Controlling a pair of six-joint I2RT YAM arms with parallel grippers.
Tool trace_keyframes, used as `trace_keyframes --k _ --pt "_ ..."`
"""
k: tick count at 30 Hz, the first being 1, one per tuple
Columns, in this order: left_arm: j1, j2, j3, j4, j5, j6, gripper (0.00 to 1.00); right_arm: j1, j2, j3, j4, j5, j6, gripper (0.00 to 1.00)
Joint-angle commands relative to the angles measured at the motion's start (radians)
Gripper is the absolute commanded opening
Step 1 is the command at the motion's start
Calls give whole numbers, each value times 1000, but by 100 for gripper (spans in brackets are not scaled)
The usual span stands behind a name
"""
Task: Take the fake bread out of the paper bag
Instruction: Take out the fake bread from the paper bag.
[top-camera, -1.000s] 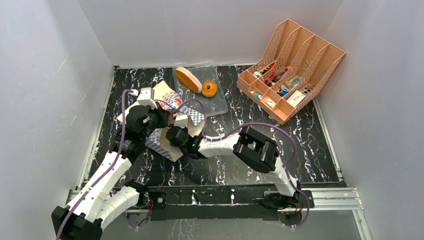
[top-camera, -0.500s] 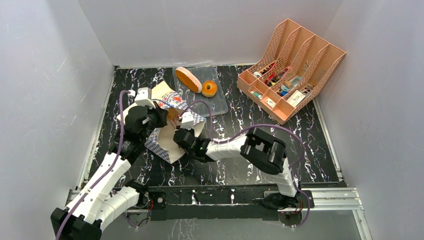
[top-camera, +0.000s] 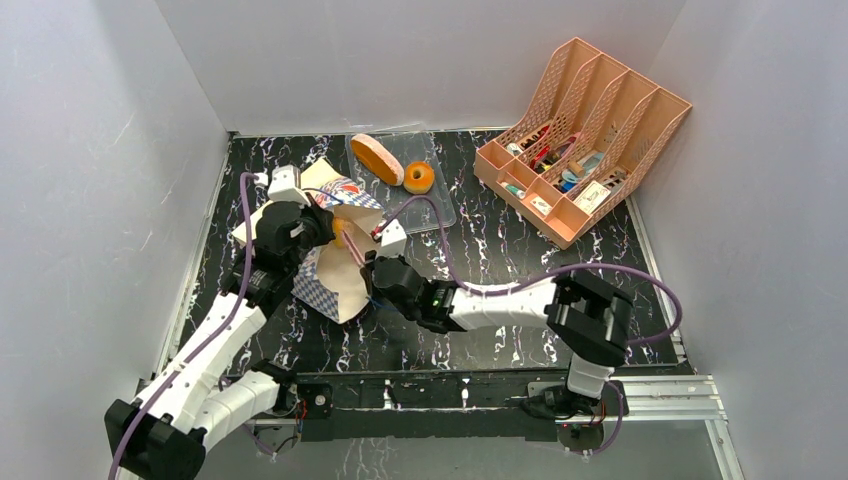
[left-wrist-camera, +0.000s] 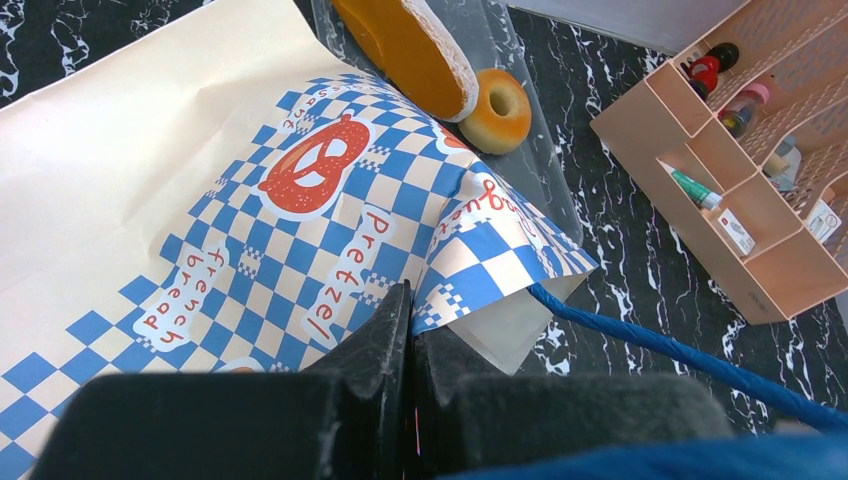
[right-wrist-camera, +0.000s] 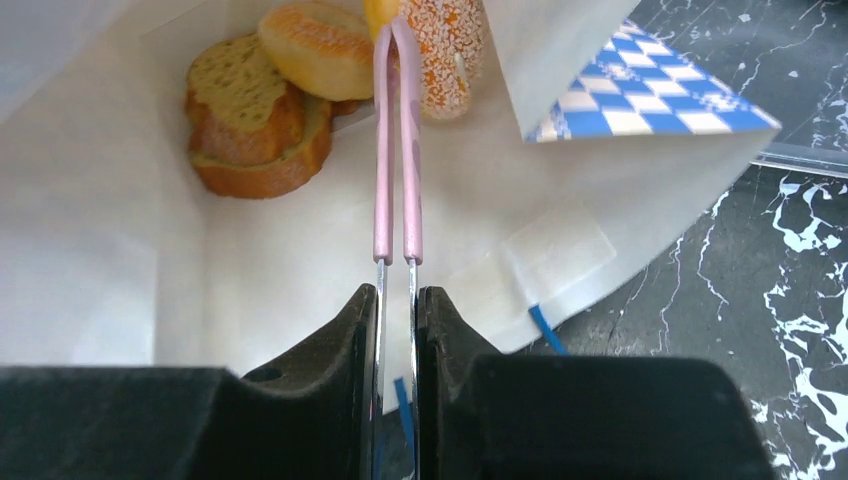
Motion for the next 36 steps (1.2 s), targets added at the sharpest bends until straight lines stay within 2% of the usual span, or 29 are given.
trace_keyframes --k 1,7,15,23,36 --pt "-3 25 40 -33 -44 -16 0 21 -108 -43 60 -7 -18 0" --pt "-3 42 49 -23 -68 -17 0 41 -187 -76 31 -3 -30 0" --pt "-3 54 58 -17 -63 -18 0 43 -195 -64 -46 8 -8 0" --pt "-4 49 66 -16 -62 1 0 43 -227 -102 -113 3 83 12" --pt "-4 49 60 -9 -46 15 0 -23 -113 -10 -180 -60 159 24"
